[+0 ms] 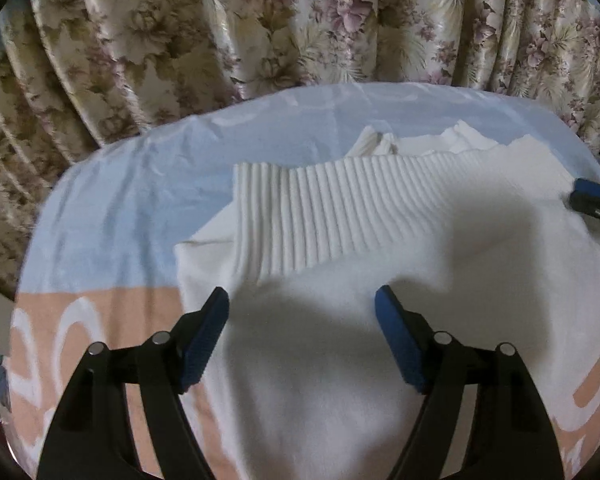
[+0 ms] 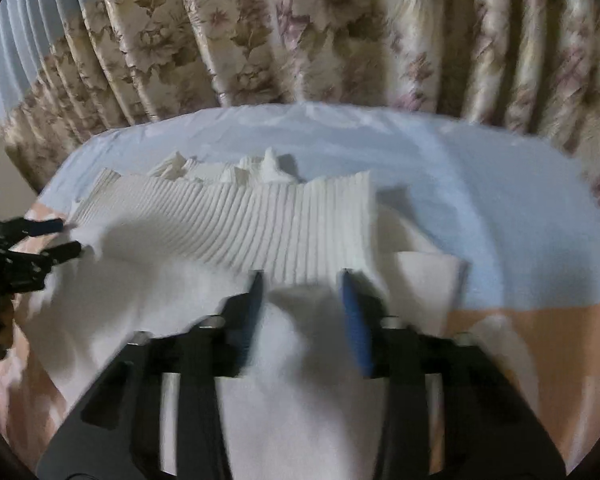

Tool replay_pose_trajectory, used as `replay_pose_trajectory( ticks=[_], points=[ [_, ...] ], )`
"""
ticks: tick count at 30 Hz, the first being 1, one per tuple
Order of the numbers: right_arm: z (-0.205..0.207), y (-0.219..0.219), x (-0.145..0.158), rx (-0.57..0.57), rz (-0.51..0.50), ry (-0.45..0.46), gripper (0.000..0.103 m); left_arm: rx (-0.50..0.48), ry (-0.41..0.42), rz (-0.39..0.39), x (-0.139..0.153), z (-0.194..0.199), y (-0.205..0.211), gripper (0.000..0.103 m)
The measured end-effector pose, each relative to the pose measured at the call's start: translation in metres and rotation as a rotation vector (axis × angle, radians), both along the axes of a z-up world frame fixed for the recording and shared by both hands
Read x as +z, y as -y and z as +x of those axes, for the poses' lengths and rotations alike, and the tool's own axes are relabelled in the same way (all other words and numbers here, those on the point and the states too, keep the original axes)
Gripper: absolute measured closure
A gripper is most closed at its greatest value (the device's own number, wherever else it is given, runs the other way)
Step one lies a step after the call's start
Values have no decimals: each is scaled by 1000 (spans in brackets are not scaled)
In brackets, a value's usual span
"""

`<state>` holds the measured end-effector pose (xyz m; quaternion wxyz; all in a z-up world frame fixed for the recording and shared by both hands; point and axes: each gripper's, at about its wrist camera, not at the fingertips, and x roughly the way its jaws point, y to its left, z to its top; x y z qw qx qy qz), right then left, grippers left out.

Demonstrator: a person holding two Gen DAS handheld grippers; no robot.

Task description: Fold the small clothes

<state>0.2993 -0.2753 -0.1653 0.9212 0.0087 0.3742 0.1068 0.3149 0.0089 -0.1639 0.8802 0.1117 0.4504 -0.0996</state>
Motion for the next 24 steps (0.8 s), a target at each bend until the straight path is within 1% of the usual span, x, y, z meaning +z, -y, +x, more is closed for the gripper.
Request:
replay_pose_trajectory(
  ticks=[2,3,5,7,8,9,10,12,14,17,19,20,21,23,24],
  points=[
    [-33,-18,12,30,-22,59,35,-24,18,-26,12,-19,3,23],
    [-49,-32,11,61,-43,69,35,-33,31,-31,16,-32,6,19],
    [-70,-56,1,103,-75,60,35,-46,28,-28,14,-48,10,18],
    [-86,-78,-14,158,-109,45,38,-52,-1,-36,6,-63,15,18],
    [-94,-89,-24,179,-140,42,39,-56,-19,-42,-1,-71,16,18],
    [-98,-94,-31,191,-146,28,39,-59,-30,-39,-6,-75,18,18],
    [-98,-95,-42,199,-146,-11,39,-60,-42,-25,-14,-80,19,18],
    [-98,-86,-50,174,-142,-29,39,-44,-58,9,-27,-85,17,18],
    [-99,-62,-50,117,-93,-41,40,-38,-52,2,-30,-90,6,18],
    [-104,-21,-50,33,-88,-51,41,-35,-50,2,-31,-93,-5,18],
    [-107,6,-50,5,-39,-59,48,-47,-54,-8,-31,-94,-10,18],
    [-110,21,-48,-3,2,-63,57,-51,-53,-7,-31,-94,-10,18],
    [-111,29,-47,-3,31,-68,62,-54,-50,2,-31,-94,-8,18],
    [-115,34,-45,10,62,-75,60,-52,-44,17,-30,-93,-3,18],
    [-114,36,-42,24,88,-87,54,-53,-41,18,-27,-92,0,18]
  ],
)
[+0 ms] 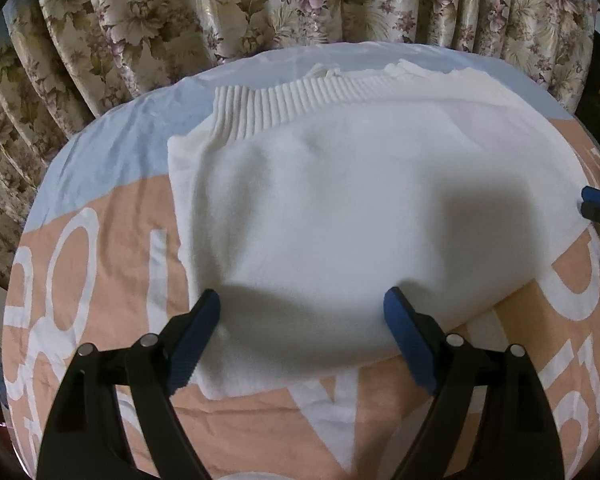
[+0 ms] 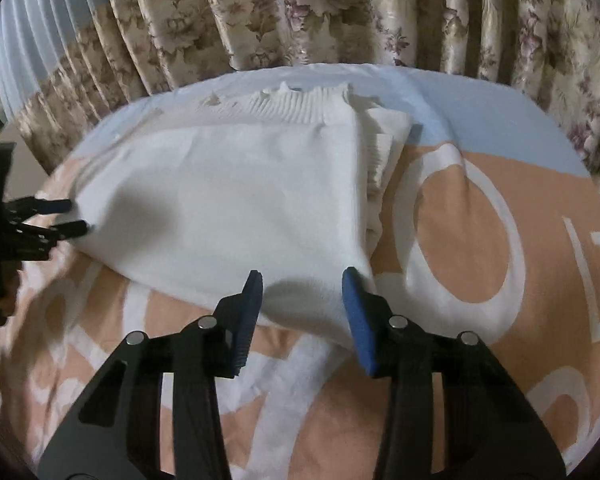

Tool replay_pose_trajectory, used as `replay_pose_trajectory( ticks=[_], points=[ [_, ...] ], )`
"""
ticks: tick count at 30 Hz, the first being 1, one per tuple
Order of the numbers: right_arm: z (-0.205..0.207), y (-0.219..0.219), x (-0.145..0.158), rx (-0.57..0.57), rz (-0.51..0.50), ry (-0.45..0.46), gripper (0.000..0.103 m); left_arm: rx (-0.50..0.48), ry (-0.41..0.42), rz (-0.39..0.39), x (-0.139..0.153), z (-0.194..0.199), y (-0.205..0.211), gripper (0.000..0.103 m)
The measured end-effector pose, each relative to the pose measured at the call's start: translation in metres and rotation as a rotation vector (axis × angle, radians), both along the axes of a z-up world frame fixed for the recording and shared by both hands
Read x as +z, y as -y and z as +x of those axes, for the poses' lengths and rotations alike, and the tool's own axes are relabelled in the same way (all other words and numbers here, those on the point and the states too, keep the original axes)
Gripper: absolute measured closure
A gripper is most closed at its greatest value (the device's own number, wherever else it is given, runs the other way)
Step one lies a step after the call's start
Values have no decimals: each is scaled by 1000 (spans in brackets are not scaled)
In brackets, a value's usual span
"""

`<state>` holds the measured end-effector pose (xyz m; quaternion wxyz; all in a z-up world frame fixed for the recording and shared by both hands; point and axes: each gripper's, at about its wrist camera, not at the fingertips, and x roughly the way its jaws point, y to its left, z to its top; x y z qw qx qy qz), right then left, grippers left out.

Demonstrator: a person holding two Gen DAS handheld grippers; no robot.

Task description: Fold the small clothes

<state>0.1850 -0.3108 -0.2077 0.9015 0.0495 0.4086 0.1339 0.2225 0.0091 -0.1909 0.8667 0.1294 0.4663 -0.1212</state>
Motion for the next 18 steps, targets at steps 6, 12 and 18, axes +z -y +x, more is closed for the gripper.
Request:
replay_pose_trajectory(
  ticks=[6,12,18],
  points=[
    [17,17,42,3,111,37,11,-1,15,-46,26,12,12,18],
    [58,19,32,-43,7,-7,9,88,-31,-75,27,34,23,17],
    [82,20,12,-57,92,-70,10,129,-75,-81,21,48,33,13]
  ],
)
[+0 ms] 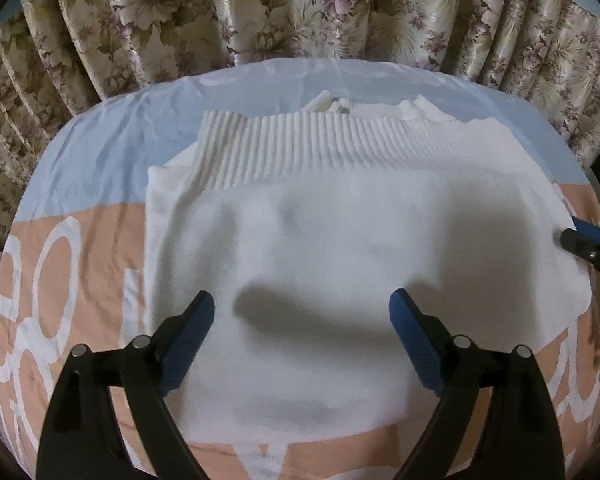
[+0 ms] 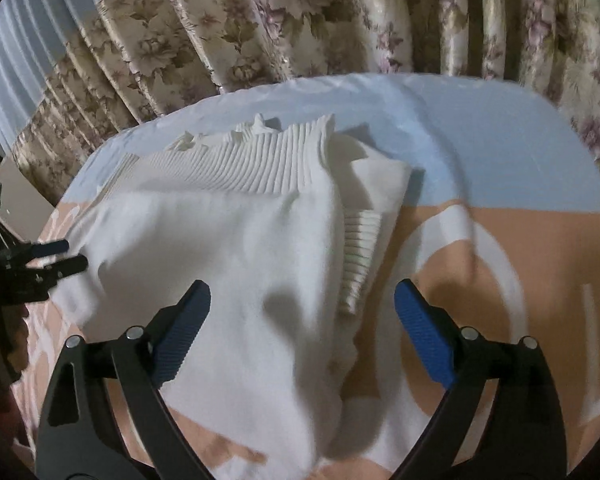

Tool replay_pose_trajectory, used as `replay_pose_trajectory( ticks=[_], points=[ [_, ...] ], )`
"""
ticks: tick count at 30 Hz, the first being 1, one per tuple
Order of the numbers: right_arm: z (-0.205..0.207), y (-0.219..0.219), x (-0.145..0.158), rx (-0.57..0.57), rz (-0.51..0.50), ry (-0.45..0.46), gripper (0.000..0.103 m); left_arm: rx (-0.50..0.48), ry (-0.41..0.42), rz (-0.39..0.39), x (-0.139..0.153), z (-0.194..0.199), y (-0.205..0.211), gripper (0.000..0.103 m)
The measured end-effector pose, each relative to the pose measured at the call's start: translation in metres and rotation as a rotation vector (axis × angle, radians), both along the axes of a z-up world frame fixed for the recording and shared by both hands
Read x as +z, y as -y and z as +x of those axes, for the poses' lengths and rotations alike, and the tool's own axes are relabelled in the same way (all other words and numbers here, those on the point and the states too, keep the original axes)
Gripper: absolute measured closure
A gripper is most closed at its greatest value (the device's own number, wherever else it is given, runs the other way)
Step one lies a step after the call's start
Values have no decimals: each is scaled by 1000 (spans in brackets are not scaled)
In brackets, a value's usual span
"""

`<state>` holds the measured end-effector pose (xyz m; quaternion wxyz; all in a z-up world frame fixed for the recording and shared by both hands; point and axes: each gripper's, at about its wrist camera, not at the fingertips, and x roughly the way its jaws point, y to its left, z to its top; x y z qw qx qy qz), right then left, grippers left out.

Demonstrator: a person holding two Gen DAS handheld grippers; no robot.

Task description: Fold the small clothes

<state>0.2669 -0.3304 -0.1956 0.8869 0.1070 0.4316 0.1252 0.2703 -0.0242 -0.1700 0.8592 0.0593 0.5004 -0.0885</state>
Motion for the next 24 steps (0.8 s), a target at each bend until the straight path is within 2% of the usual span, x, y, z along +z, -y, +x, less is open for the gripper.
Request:
replay_pose_trajectory(
  ticks=[7,13,22,23,24],
  points=[
    [9,-2,-12,6,60,-40,9,-4,-5,10,-6,8,10,10],
    [-2,-7,-9,72,76,-88,26,-17,-8,25,-13,10,16,10],
    [20,-7,-9,75,128,-113,31,-36,-5,45,-15,13,18,9],
    [23,-9,-9,79,121,-116,36,-38,-5,47,-15,13,18,9],
    [25,-10,-9,78,112,-120,46,-40,-6,51,-16,14,19,9]
  ],
)
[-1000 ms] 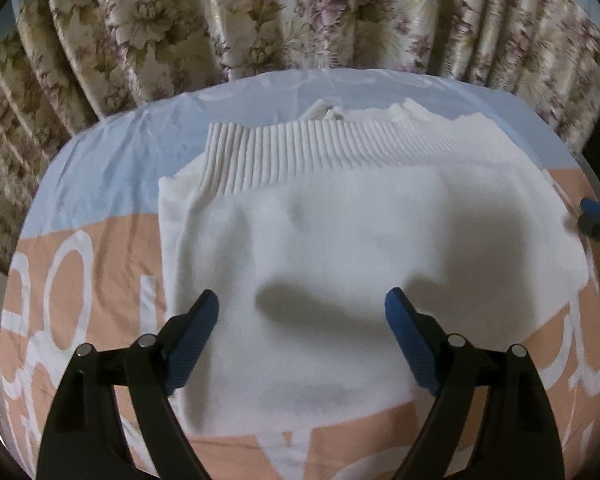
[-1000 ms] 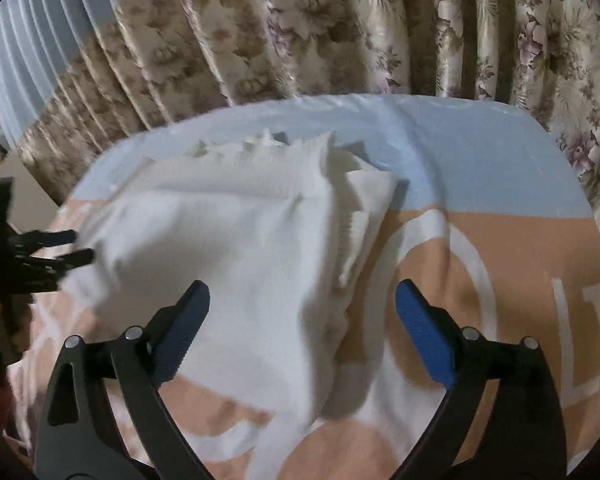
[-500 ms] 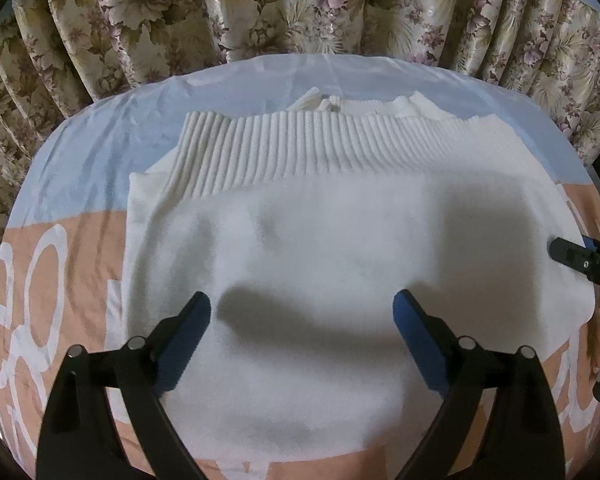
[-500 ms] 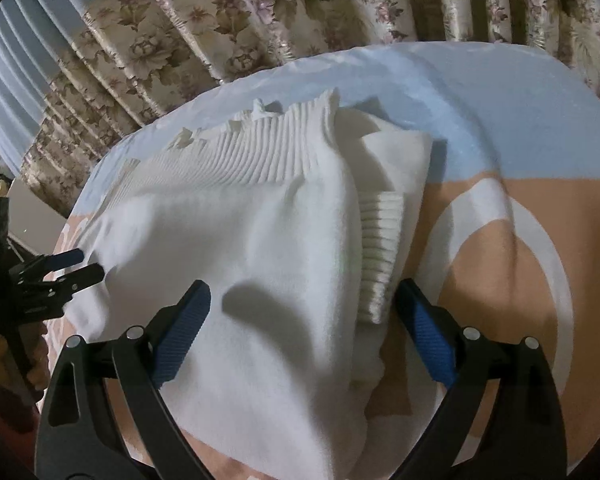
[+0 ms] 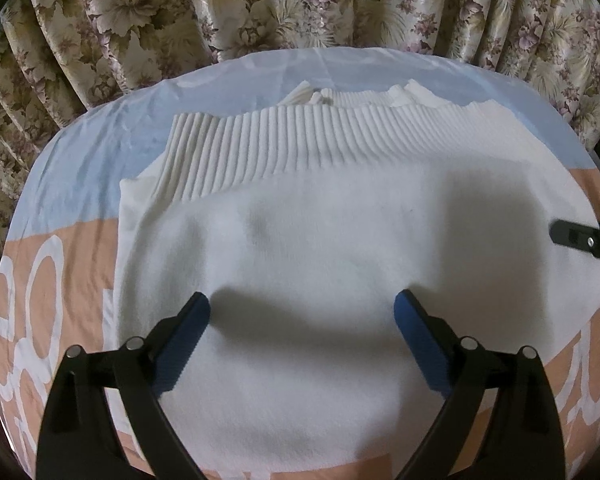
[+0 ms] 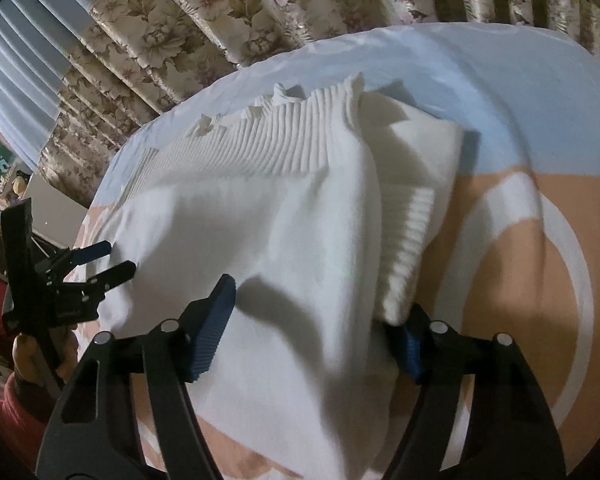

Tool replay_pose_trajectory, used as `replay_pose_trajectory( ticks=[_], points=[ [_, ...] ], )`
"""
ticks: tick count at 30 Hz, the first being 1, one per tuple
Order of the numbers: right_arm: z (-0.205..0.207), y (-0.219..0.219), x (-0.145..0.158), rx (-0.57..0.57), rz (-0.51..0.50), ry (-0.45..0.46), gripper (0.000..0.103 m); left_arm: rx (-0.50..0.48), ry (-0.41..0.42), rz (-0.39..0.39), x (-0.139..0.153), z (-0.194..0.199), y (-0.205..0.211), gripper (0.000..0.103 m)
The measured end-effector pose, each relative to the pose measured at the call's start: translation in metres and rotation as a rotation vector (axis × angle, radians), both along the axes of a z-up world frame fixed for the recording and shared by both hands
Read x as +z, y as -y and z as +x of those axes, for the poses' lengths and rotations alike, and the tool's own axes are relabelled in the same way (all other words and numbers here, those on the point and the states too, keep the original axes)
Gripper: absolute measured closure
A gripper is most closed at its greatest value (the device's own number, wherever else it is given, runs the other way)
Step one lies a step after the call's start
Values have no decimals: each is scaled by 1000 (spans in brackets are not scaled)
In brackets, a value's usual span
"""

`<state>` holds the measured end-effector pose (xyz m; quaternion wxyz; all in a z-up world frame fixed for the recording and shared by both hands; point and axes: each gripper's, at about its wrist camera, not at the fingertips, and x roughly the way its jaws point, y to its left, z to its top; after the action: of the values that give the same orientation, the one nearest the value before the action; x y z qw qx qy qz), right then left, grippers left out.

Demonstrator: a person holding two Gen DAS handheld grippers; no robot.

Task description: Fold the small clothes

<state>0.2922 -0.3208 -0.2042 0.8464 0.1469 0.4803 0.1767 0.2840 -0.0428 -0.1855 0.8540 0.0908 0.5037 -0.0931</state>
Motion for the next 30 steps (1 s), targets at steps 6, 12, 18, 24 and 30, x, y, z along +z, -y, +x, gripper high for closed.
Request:
replay_pose_trajectory(
  ticks=[6,12,18,24,30],
  points=[
    [0,-1,5,-13,-6,-6,68,-13,3,14,-1,1,2,6],
    [-8,-32,23,-37,-223,66,73,-14,-4,11,-3,4,2,5],
    [-12,-61,31,-66,-389,104,74,-14,-3,16,-4,4,2,4],
    [-11,-78,34,-95,-450,107,74,-19,6,29,-5,4,4,3],
    [-9,-95,45,-136,-465,97,75,-43,7,34,-3,6,2,1]
  ],
)
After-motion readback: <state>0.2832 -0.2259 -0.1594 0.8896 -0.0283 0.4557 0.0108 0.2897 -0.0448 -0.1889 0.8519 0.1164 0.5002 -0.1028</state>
